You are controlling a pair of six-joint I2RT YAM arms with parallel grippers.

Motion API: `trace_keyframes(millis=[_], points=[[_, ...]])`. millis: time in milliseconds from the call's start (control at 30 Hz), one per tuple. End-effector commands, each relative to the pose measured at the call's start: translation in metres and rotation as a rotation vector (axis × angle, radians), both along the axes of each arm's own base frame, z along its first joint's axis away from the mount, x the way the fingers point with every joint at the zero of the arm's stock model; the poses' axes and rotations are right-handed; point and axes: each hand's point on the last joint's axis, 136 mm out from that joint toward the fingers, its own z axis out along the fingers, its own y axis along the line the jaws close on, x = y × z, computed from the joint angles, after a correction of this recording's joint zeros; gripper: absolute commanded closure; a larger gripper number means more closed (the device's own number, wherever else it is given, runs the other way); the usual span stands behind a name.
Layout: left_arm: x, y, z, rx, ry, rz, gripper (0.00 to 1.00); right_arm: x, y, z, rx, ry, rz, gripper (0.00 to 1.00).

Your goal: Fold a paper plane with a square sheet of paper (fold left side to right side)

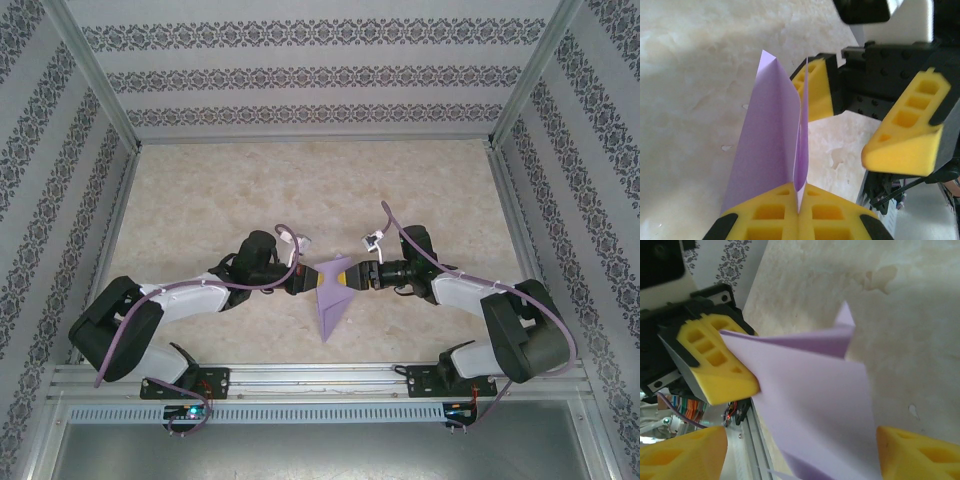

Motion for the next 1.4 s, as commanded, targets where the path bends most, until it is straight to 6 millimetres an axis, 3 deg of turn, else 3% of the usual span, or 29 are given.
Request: trace_keyframes(millis=[0, 267, 467, 600, 700, 833, 1167, 1367], points=[[0.003, 0.000, 0.001, -0.015, -0.021, -0.015, 1.00, 0.008, 0.007, 0.017, 0.044, -0.080, 0.038, 0.29], [0.012, -0.003, -0.009, -0.001, 0.000, 0.001, 0.99, 0.024, -0.002, 0.003, -0.011, -0.034, -0.025, 0.62], [0.021, 0.009, -0.012, 0.032, -0.017, 0.084, 0.72, 0.031, -0.010, -0.015, -0.106, 0.003, -0.086, 0.99], [0.025, 0.035, -0.006, 0.123, -0.076, 0.190, 0.62, 0.039, -0.016, -0.029, -0.163, 0.066, -0.144, 1.00], [0.022, 0.054, 0.005, 0.200, -0.122, 0.237, 0.61, 0.046, -0.018, -0.032, -0.181, 0.109, -0.196, 1.00], [0.010, 0.060, 0.014, 0.305, -0.174, 0.229, 0.61, 0.052, -0.023, -0.033, -0.236, 0.182, -0.245, 1.00], [-0.033, 0.006, 0.029, 0.561, -0.336, 0.066, 0.61, 0.066, -0.028, -0.026, -0.241, 0.366, -0.364, 1.00], [-0.048, -0.033, 0.013, 0.656, -0.378, -0.013, 0.60, 0.073, -0.030, -0.027, -0.272, 0.402, -0.384, 1.00]])
